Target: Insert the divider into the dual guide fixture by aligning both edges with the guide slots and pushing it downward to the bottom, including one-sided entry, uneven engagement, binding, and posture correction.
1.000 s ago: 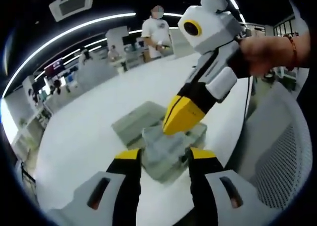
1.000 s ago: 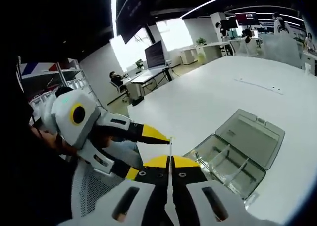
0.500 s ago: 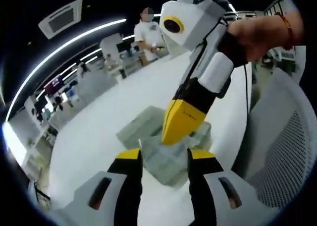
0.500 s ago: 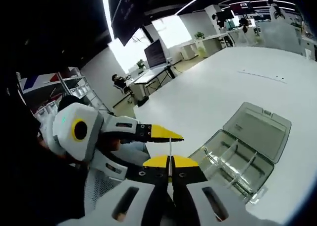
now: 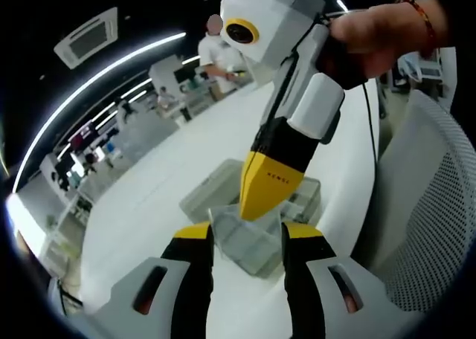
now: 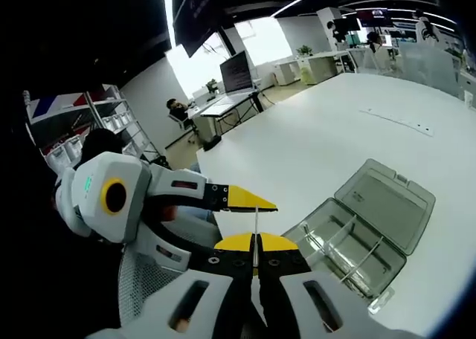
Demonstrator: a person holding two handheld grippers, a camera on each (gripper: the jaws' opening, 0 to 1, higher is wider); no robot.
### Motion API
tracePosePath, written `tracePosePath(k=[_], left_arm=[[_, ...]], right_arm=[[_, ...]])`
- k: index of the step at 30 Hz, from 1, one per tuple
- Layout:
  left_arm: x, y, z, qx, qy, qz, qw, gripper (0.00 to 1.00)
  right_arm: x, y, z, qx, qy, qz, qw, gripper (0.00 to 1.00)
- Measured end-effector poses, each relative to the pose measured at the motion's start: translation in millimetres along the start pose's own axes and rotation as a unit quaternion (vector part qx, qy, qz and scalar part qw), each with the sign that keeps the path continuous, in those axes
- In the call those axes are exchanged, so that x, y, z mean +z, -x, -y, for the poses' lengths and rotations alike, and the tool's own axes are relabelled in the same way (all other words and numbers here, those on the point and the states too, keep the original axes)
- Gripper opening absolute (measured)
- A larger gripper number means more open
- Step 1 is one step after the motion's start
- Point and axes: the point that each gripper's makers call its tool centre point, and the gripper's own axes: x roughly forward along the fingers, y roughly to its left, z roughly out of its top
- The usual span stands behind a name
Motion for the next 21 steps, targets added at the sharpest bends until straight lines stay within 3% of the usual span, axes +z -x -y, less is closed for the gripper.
tracePosePath(k=[18, 21], left_arm=[[-5.6, 7.3, -20.1, 0.008, 0.085, 0.023, 0.9961, 0.49], [-3.9, 9.9, -23.0, 0.009, 0.084, 0.032, 0.9959, 0.52]], right_arm=[[8.6, -2.5, 16.9, -0.021, 0.065, -0.041, 0.9968, 0.0], [8.6, -3.4, 22.4, -0.025, 0.1, -0.054, 0.9932, 0.0]])
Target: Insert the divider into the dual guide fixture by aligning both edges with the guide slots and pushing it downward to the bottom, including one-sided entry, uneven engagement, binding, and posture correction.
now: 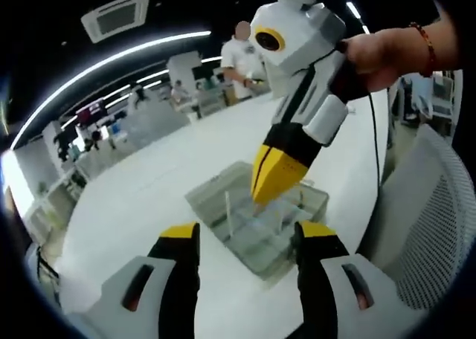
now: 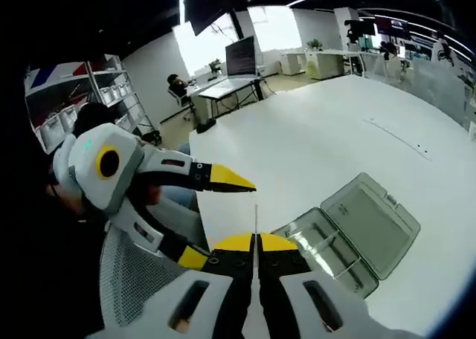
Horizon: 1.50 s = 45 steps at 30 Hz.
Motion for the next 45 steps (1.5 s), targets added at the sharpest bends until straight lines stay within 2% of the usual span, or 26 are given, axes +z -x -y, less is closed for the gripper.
tracePosePath(k=[2, 6, 9, 12, 20, 27, 29, 34, 40, 42, 45], left_arm=[[-0.5, 0.3, -1.6, 0.001, 0.006, 0.001, 1.0, 0.52], [-3.0, 1.0, -1.5, -0.002, 0.014, 0.0, 0.9999, 0.53], [-7.0, -0.6, 3.1, -0.02, 0.032, -0.005, 0.9993, 0.58], [-8.1, -0.7, 6.2, -0.027, 0.021, -0.009, 0.9994, 0.6], [-9.6, 2.5, 6.9, -0.03, 0.053, 0.001, 0.9981, 0.67], [-14.0, 4.8, 6.5, -0.031, 0.06, -0.002, 0.9977, 0.73], [-15.2, 4.6, 9.7, -0.043, 0.065, -0.002, 0.997, 0.77], [-13.5, 6.2, 7.1, -0.038, 0.063, 0.001, 0.9973, 0.82], [-15.4, 6.4, 6.1, -0.039, 0.074, -0.001, 0.9965, 0.83], [-9.6, 7.2, 5.8, -0.04, 0.083, 0.015, 0.9956, 0.83], [-8.7, 7.3, 5.0, -0.039, 0.084, 0.016, 0.9955, 0.83]], right_arm=[[1.9, -0.9, 2.2, 0.0, 0.012, -0.001, 0.9999, 0.0], [5.5, -1.7, 9.9, -0.002, 0.001, 0.0, 1.0, 0.0], [3.7, -3.6, 14.0, -0.001, 0.005, -0.005, 1.0, 0.0], [2.0, -3.6, 17.4, 0.0, 0.01, -0.011, 0.9999, 0.0], [1.1, -2.7, 25.3, 0.006, 0.029, -0.013, 0.9995, 0.0], [7.5, -6.0, 28.6, 0.002, 0.05, -0.005, 0.9987, 0.0], [6.5, -9.2, 28.6, 0.008, 0.05, -0.012, 0.9987, 0.0], [5.9, -12.9, 30.9, 0.01, 0.066, -0.015, 0.9976, 0.0], [4.5, -17.4, 33.7, 0.012, 0.09, -0.021, 0.9956, 0.0], [2.2, -19.1, 34.1, 0.016, 0.089, -0.026, 0.9956, 0.0], [-0.2, -20.1, 36.3, 0.015, 0.101, -0.03, 0.9943, 0.0]])
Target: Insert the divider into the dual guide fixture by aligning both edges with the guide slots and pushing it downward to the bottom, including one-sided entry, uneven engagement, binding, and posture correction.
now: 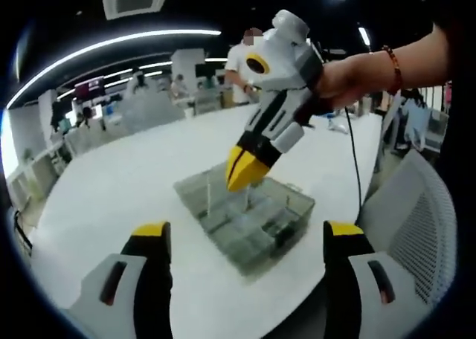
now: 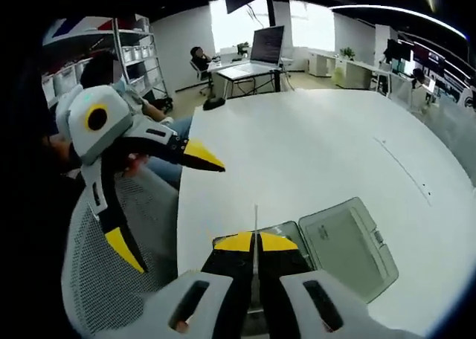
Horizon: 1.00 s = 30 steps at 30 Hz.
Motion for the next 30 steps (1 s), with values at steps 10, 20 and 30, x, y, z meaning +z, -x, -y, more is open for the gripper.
tracePosePath(k=[10, 20, 30], left_arm=[[-0.5, -2.2, -2.0, -0.005, 0.004, -0.005, 1.0, 0.85], [-5.1, -0.8, -6.8, 0.002, 0.014, -0.005, 0.9999, 0.84], [-8.1, -0.2, -10.1, 0.011, 0.013, -0.01, 0.9998, 0.82]], right_arm=[[-2.9, -4.7, 1.4, 0.004, 0.029, -0.008, 0.9995, 0.0], [-8.0, -8.5, -0.3, 0.01, 0.037, -0.019, 0.9991, 0.0], [-12.3, -11.3, 0.3, 0.01, 0.036, -0.022, 0.9991, 0.0]])
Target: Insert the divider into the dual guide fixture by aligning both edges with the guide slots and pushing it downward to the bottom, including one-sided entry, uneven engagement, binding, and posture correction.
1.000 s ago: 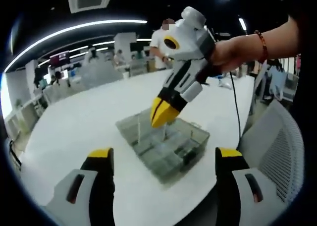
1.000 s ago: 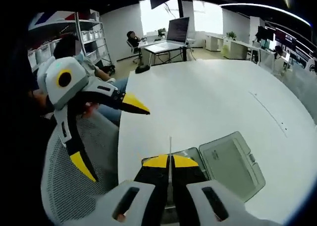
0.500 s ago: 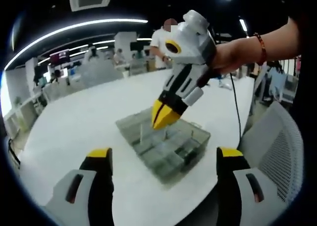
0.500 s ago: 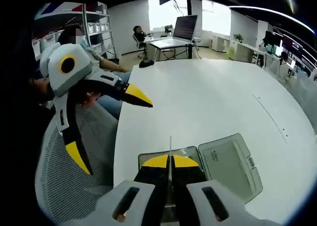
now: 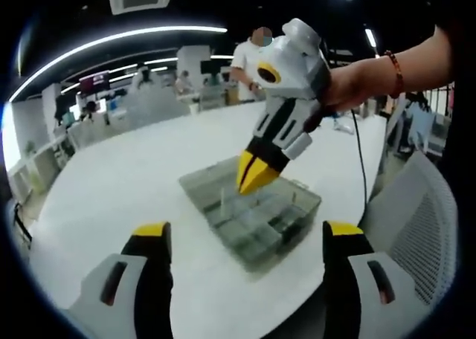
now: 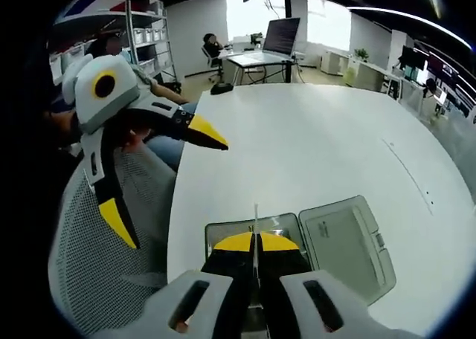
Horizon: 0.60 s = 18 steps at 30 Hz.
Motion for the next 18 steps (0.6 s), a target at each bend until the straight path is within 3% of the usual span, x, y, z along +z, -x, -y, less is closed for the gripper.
tracePosePath(k=[18], left_arm=[[-0.6, 0.0, -0.1, 0.0, 0.0, -0.002, 1.0, 0.81]], right_arm=[[1.5, -4.0, -0.5, 0.007, 0.011, -0.007, 0.9999, 0.0]])
